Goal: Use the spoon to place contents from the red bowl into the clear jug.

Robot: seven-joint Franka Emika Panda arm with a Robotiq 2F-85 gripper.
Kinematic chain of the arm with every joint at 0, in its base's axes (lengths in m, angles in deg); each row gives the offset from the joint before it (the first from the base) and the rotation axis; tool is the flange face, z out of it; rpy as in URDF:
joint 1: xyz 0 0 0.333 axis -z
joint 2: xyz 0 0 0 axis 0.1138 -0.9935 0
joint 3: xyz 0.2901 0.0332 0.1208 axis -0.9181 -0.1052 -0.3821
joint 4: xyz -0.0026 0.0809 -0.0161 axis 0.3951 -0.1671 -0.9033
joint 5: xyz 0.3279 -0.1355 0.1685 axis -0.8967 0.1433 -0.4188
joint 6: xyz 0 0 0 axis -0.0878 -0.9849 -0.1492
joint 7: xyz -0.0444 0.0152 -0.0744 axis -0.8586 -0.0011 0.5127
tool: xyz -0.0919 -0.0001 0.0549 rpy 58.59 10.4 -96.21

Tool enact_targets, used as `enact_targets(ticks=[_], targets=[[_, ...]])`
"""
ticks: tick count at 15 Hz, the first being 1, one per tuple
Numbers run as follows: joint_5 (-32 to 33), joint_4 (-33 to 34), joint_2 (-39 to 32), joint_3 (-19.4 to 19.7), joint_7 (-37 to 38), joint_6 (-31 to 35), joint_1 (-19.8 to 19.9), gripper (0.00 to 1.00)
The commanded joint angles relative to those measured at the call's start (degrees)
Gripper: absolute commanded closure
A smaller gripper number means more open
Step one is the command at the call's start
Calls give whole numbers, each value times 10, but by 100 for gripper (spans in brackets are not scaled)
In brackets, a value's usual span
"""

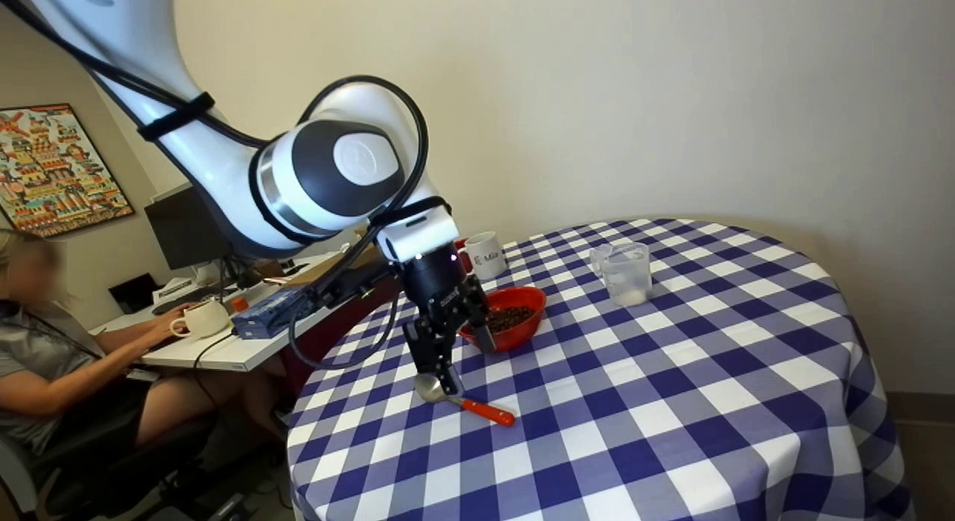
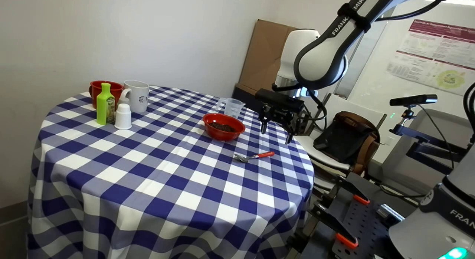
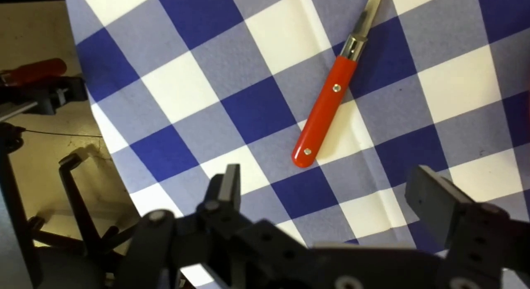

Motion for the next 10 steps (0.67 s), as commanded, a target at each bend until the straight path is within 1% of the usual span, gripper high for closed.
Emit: enact_targets(ticks=[1,6,8,10], targets=[[22,12,-46,48,35,36,-47,0],[-7,20,-90,75,18,77,-79,0],[-20,22,-108,80,12,92,-88,2],[-33,25,-123,85,8,100,-98,27]])
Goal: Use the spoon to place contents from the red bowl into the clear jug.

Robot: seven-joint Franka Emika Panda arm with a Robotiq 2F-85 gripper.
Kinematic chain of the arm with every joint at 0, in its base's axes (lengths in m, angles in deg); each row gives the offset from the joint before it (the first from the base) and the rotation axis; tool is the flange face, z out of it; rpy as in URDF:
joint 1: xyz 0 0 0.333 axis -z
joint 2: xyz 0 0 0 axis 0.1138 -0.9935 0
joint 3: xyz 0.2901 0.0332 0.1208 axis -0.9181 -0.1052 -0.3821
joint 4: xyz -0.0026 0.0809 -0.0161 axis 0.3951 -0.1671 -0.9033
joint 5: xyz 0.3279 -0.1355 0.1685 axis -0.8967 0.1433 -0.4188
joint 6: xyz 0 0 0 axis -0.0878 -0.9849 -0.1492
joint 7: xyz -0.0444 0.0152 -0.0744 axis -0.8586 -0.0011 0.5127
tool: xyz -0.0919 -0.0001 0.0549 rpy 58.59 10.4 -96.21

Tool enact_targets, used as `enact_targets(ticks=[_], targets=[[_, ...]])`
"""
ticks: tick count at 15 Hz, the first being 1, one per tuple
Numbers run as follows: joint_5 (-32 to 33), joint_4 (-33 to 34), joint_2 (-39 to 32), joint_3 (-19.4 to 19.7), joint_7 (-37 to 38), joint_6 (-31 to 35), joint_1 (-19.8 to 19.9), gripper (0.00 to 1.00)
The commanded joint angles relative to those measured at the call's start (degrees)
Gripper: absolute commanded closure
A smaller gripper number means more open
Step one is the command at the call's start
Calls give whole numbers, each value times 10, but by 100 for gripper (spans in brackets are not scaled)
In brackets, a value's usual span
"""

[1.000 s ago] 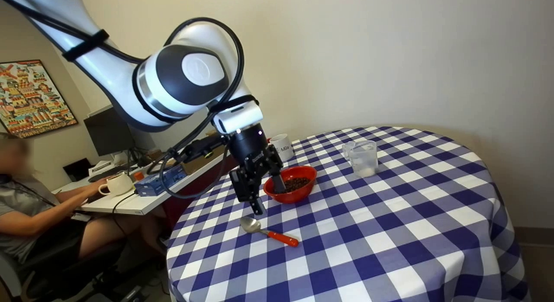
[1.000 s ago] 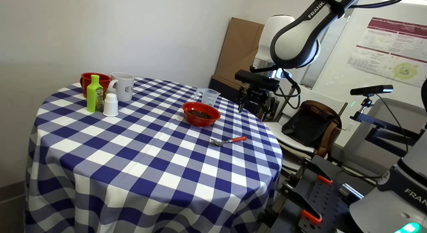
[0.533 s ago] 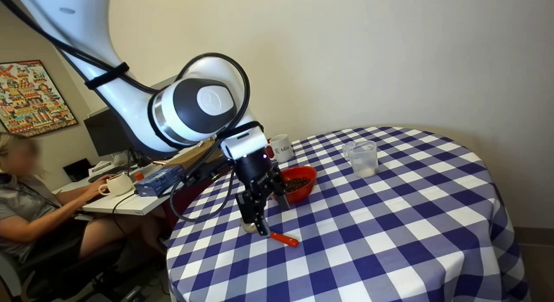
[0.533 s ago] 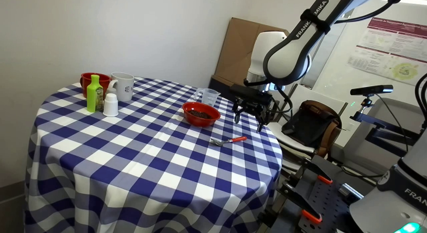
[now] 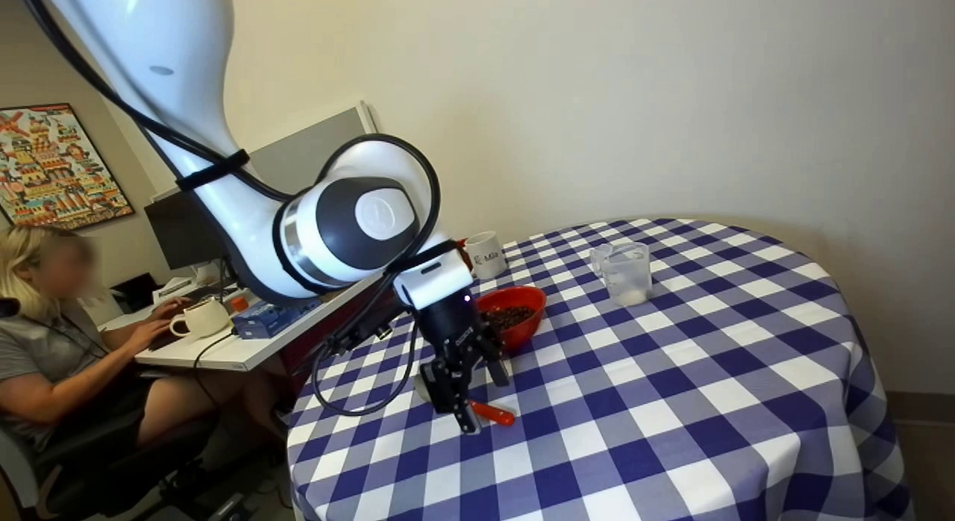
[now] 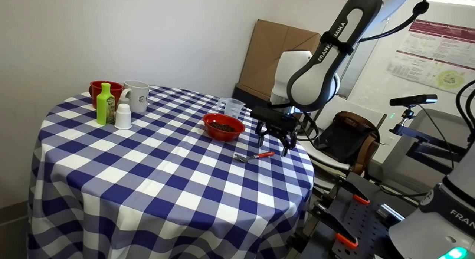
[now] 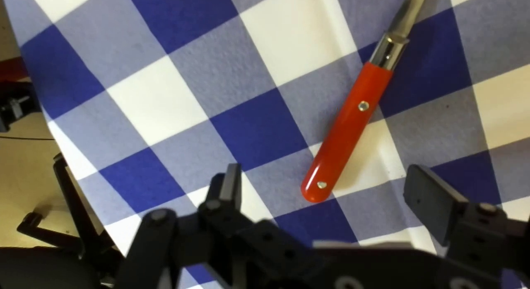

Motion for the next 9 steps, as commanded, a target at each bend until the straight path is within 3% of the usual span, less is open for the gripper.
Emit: enact_targets(ticks=[1,9], targets=[[-30,14,-38,19,-7,28,-29,29],[-60,24,-50,47,-14,32,-66,90]])
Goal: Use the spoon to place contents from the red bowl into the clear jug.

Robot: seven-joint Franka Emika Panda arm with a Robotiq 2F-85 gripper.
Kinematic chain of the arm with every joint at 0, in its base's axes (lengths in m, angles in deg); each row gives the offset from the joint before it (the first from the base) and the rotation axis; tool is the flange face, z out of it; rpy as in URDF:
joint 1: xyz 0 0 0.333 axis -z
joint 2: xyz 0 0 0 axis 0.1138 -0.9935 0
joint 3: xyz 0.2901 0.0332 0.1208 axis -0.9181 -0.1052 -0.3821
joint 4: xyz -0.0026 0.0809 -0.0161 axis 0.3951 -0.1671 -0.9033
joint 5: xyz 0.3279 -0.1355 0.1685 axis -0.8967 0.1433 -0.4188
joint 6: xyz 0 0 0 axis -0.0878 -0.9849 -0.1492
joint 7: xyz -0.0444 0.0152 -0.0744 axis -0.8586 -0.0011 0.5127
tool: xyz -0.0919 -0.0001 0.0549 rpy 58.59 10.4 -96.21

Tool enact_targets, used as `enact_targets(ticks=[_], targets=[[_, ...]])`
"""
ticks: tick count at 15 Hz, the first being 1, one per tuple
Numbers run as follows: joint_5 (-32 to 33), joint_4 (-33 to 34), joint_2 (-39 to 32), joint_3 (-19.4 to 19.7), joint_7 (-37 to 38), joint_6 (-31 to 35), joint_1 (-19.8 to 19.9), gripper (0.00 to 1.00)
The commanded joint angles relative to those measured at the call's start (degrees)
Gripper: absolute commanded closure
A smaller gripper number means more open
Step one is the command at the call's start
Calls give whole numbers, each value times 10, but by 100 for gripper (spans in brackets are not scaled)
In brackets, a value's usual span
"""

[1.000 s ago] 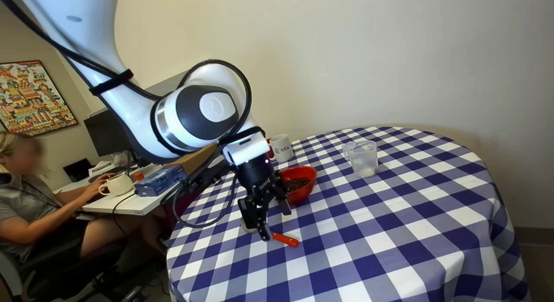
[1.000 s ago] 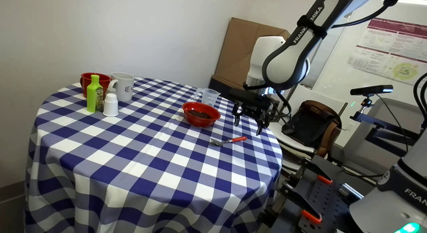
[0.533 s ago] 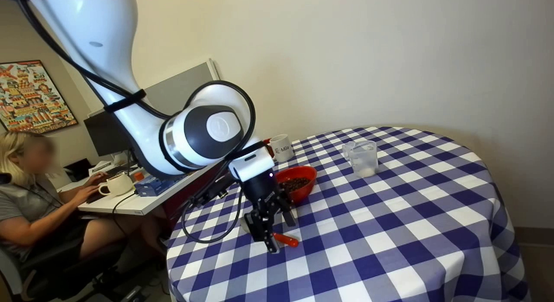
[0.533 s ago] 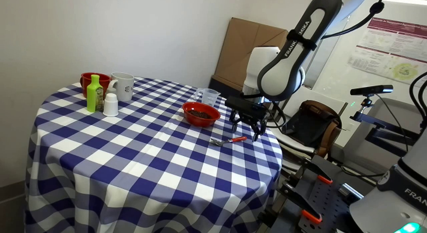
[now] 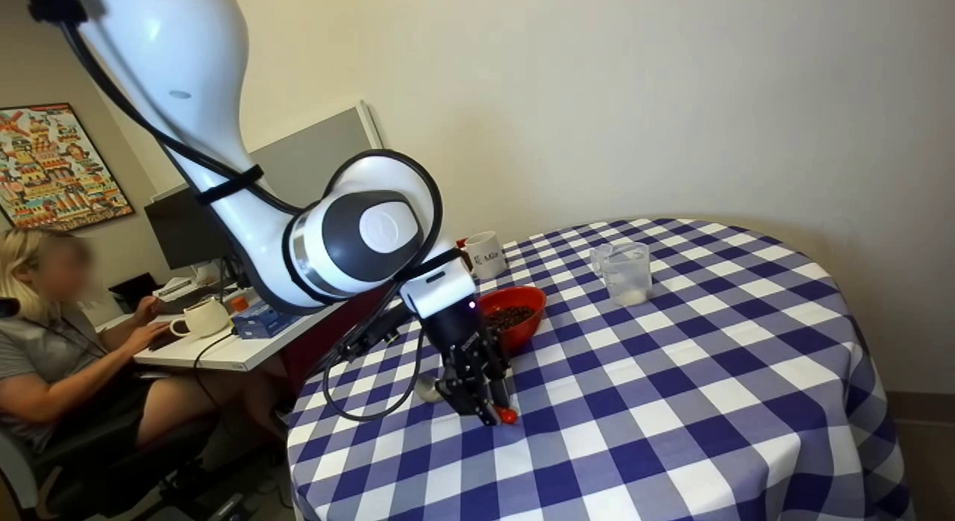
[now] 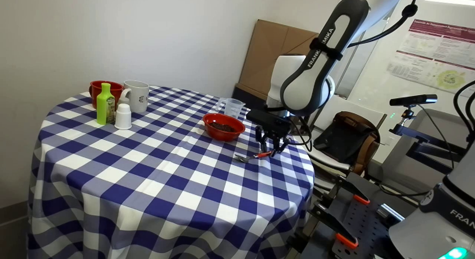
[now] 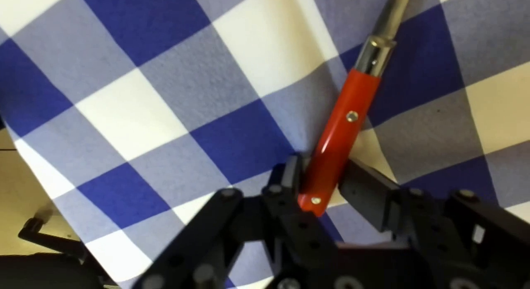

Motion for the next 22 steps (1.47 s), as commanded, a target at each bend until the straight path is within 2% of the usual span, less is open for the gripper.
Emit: enact_targets(ticks=[1,2,3,4,7,11,16,19,22], targets=[[-15,7,-12,19,-12,12,-24,98],[-13,6,-8,23,-13,11,-28,95],[-12,6,-5,26,-13,10,-31,99],[-10,5,-3,29,-15,10,-34,95],[-8,0,9,34,-22,9,-38,95],[7,-13,55,56,-36,2,-52,95],[36,-17,134,69,-71,-34,-47,95],[92,-3,171,81,-40,-67,-48,95],[217,29,181,95,46,-91,-47,95]])
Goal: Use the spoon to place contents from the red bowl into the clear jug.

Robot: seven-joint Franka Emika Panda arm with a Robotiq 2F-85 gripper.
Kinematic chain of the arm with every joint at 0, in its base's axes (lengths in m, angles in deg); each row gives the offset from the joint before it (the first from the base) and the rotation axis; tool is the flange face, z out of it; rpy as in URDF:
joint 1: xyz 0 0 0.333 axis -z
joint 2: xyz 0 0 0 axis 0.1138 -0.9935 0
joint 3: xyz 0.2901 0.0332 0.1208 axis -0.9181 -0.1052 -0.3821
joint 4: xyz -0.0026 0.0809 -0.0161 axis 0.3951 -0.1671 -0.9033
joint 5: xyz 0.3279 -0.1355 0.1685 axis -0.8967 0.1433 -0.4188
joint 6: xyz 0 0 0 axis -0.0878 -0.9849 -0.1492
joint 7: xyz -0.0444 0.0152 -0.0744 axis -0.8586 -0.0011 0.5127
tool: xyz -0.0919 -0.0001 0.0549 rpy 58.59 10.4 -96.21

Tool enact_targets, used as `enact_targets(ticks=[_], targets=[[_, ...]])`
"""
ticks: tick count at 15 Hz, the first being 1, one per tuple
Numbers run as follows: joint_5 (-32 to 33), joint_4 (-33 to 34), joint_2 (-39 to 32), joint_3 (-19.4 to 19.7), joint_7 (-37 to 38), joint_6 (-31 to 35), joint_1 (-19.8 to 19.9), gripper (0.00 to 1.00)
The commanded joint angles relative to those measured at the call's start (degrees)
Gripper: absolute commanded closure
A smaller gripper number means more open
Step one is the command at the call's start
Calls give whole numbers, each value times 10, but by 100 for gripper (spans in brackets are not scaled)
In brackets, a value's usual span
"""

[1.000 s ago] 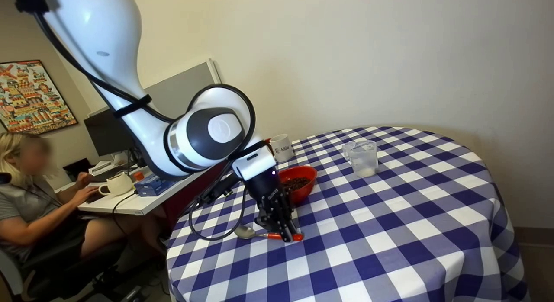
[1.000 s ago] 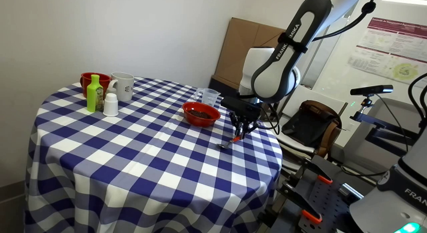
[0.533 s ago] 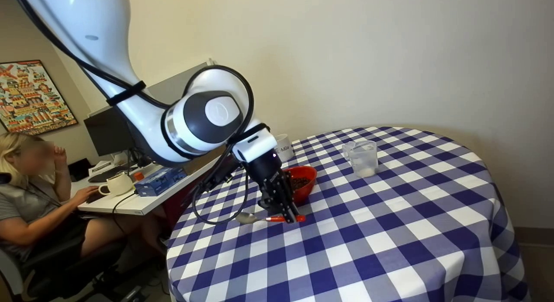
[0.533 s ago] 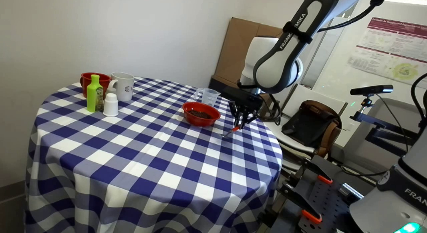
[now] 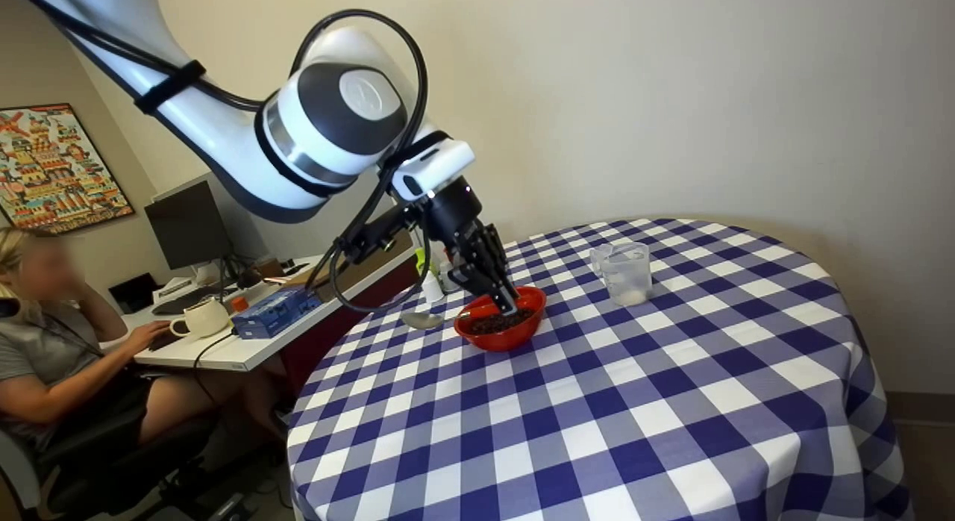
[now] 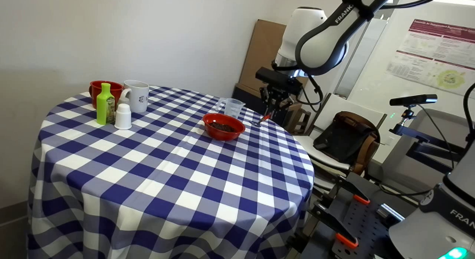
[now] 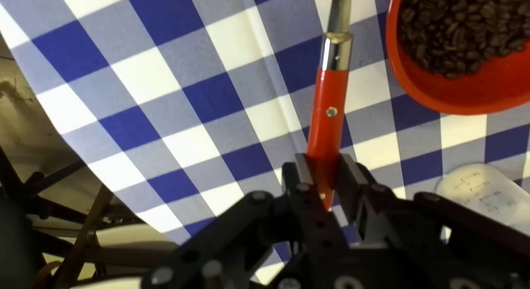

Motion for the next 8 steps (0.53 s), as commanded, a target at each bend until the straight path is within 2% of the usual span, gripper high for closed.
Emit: enact_targets(ticks=[1,2,3,4,7,8], targets=[[154,34,21,13,111,-38,-1,95],[191,42,21,47,137,-45,-36,95],[235,54,17,49,169,-52,-40,95],[290,67,19,1,206,-66,7,95],[430,101,10,-46,315,-117,29,95],[474,111,1,-3,353,-129,-25,95]])
